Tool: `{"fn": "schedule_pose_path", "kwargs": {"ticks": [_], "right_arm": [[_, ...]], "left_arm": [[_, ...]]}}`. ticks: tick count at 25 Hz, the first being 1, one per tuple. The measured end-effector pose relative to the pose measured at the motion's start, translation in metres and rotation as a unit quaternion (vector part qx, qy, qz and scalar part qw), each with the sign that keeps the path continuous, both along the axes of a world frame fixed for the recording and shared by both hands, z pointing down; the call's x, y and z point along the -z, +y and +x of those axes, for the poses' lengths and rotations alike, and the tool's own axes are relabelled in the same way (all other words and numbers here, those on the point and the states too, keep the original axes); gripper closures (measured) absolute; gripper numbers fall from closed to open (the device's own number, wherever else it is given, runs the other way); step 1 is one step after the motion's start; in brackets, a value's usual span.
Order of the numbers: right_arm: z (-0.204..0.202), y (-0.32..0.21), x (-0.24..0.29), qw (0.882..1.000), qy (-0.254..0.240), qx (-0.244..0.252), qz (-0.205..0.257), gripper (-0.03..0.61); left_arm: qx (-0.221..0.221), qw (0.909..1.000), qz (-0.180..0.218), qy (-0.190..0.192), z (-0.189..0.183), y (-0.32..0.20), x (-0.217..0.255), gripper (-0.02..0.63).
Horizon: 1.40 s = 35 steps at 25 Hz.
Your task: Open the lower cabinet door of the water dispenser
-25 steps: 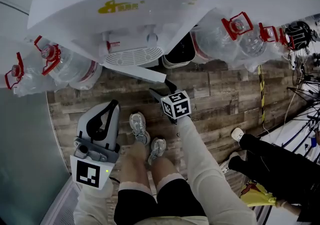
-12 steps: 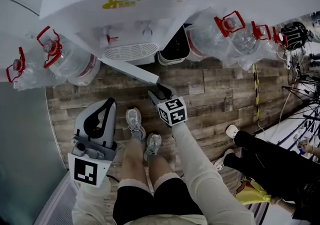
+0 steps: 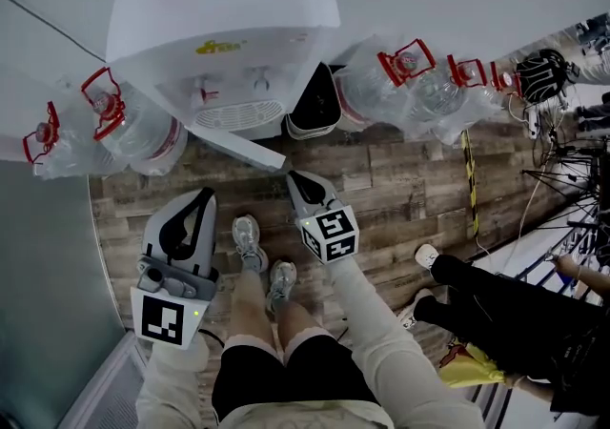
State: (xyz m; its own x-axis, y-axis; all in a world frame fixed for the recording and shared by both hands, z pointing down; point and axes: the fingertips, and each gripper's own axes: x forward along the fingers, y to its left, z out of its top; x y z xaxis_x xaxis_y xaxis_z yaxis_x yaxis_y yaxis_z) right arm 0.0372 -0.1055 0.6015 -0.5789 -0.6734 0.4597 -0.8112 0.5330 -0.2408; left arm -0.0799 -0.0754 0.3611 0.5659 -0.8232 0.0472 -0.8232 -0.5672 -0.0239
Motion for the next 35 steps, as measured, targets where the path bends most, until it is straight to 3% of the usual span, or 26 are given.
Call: {"fn": "schedule_pose_path", "kwargs": {"ticks": [19, 35], "right_arm": [[0.021, 0.046, 0.231, 0.994, -0.014, 0.009, 0.110, 0.569], [0.029, 0.086, 0.334, 0.988, -0.014, 0.007, 0.156, 0.569]], "left_arm": [[0.020, 0.9998, 0.004, 0.000, 0.012, 0.044, 0.122, 0.611], [0.046, 0.9984, 0.033, 0.009, 0.005, 0.076, 0.189, 0.609]]}}
